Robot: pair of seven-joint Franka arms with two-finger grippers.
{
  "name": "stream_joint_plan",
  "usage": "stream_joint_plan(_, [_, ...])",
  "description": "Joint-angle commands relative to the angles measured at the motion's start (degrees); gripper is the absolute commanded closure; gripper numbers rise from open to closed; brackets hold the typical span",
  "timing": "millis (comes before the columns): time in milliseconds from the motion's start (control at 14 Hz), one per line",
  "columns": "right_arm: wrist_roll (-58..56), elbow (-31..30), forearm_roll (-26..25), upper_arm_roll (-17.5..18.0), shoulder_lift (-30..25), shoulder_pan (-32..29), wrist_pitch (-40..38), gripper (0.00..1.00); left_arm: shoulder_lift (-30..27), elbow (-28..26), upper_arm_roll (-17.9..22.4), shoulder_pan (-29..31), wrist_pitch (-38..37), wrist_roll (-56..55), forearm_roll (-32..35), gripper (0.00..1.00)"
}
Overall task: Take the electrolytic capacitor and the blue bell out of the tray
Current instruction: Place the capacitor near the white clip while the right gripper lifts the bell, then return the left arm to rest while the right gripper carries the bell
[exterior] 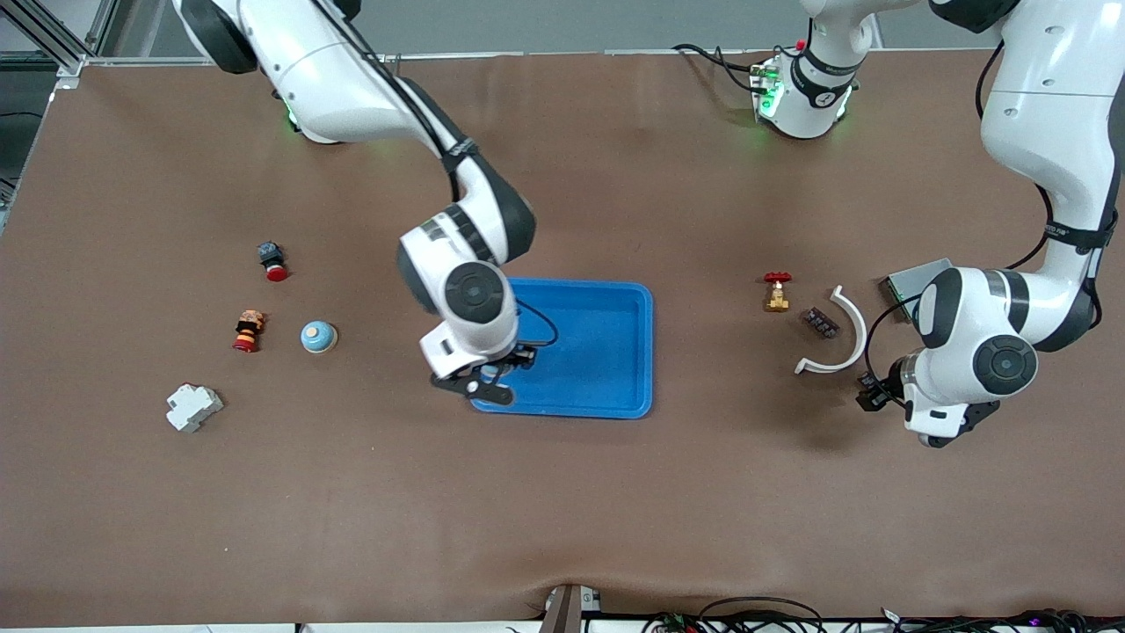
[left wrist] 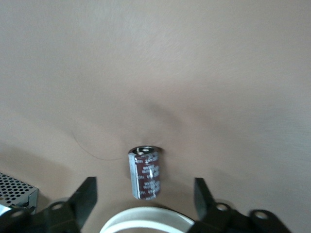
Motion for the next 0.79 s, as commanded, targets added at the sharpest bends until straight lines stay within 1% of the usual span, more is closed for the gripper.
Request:
stream_joint_plan(0, [-12.4,-2.6,0.9,0.8,-4.1,-5.6,-2.5,1.00,-5.4,-0.3,-1.9,0.3,-4.3,0.2,0.2,0.00])
stream_joint_plan(143, [-22.1,-6.5,0.2,0.7,-7.0,-10.1,-1.8,1.00,-8.8,0.9,-3.8,0.3,-7.2,0.1,0.1,0.00])
stream_joint_plan(286, [-29.3,-12.1,-0.1,0.6,-9.8,-13.3,1.9,1.00,-12.4,1.8,-4.7,0.5,-10.2,0.3,0.1,0.00])
stream_joint_plan(357, [-32.5,-15.7,-0.7,0.6,-11.3,-14.8,5.3,1.00,-14.5,2.1,-4.9,0.6,-11.1,1.7,0.1,0.00])
stream_joint_plan(500, [-38.5,-22.2,-1.4,0.6,-13.3,-18.3,12.1,1.00,-17.6,3.2,-4.9,0.8,-12.2,8.8,-1.2,0.00])
stream_joint_plan(571, [-41.3,-25.0,-1.4,0.6,-13.7,-19.7,15.2,1.00,-19.0,3.9,-4.9,1.7,-12.4,11.0,-3.7,0.00])
stream_joint_plan(714, [-46.7,-30.2,-1.5,0.6,-14.5,-22.6,21.9,1.00,-22.4,4.8,-4.9,2.4,-16.0,13.4,-7.5,0.00])
